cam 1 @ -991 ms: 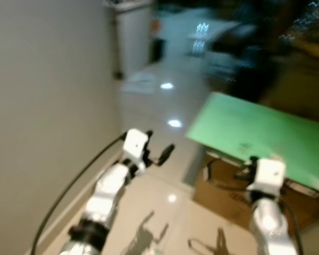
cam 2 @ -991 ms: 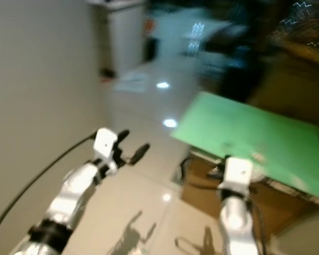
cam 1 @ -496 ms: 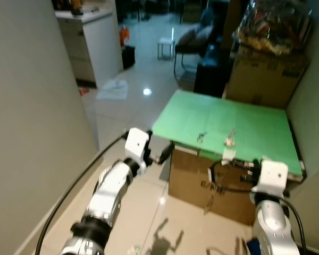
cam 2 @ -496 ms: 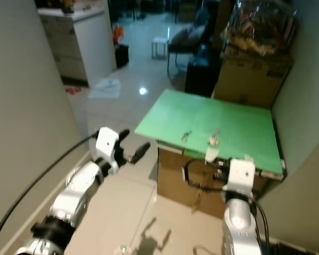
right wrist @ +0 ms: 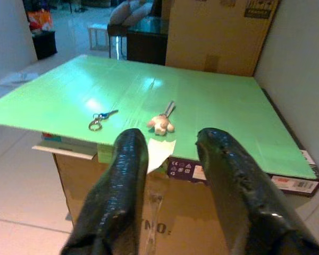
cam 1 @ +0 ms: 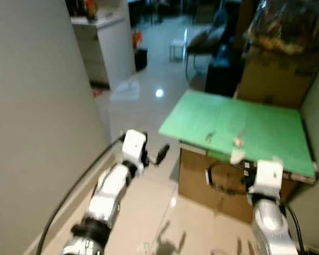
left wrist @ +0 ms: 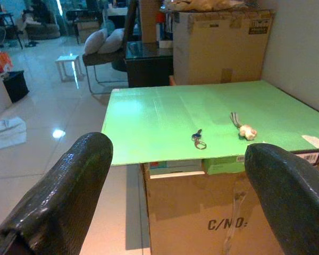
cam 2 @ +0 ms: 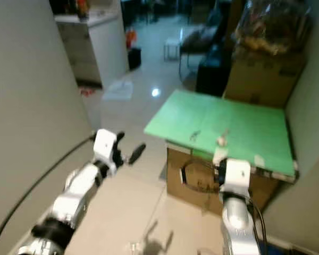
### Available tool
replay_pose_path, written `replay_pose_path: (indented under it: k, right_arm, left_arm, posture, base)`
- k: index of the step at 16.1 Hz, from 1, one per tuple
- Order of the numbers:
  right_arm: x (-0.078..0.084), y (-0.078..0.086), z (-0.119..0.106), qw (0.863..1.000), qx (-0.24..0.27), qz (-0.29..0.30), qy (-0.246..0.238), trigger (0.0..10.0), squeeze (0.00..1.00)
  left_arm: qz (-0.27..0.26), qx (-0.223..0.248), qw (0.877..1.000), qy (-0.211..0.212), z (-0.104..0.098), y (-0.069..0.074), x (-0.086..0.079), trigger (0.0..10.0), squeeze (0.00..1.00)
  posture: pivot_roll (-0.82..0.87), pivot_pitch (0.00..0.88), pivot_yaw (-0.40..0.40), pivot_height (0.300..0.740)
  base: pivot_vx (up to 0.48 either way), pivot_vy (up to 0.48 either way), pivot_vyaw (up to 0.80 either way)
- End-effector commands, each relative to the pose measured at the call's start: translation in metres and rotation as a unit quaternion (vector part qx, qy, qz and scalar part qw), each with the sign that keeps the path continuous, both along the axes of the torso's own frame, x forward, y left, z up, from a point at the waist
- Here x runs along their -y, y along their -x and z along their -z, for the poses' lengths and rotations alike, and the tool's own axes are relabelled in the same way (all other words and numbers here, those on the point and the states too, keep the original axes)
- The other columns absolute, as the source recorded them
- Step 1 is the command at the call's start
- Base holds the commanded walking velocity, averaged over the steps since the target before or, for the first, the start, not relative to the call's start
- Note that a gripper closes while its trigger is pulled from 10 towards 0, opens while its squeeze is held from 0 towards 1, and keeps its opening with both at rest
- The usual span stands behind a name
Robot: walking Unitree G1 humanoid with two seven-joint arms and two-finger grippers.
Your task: Hang keys on a hook
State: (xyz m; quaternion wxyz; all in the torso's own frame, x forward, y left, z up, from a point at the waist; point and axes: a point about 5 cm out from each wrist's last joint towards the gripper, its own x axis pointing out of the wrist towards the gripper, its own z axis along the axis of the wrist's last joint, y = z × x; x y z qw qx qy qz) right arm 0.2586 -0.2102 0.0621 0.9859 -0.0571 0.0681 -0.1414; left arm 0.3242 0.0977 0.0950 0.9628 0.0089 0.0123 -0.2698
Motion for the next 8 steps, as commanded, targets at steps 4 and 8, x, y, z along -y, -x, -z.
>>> replay_pose_path:
  k: [4, 8]
  right_arm:
    - [-0.0038, -0.003, -0.0004, 1.0, -0.007, -0.001, 0.004, 10.0, 1.0]
    - [-0.0038, -0.0018, 0.0013, 1.0, -0.009, 0.004, -0.001, 10.0, 1.0]
  left_arm:
    - [0.003, 0.002, 1.0, -0.011, -0.0014, -0.0028, -0.0011, 10.0, 0.0]
    - [0.011, 0.021, 1.0, -0.004, -0.0058, -0.0013, 0.0, 10.0, 0.0]
  posture:
    - [-0.24, 0.0, 0.042, 0.736]
    - [-0.24, 0.0, 0.047, 0.736]
  base:
    - [0.0, 0.0, -0.17]
    - [0.24, 0.0, -0.75]
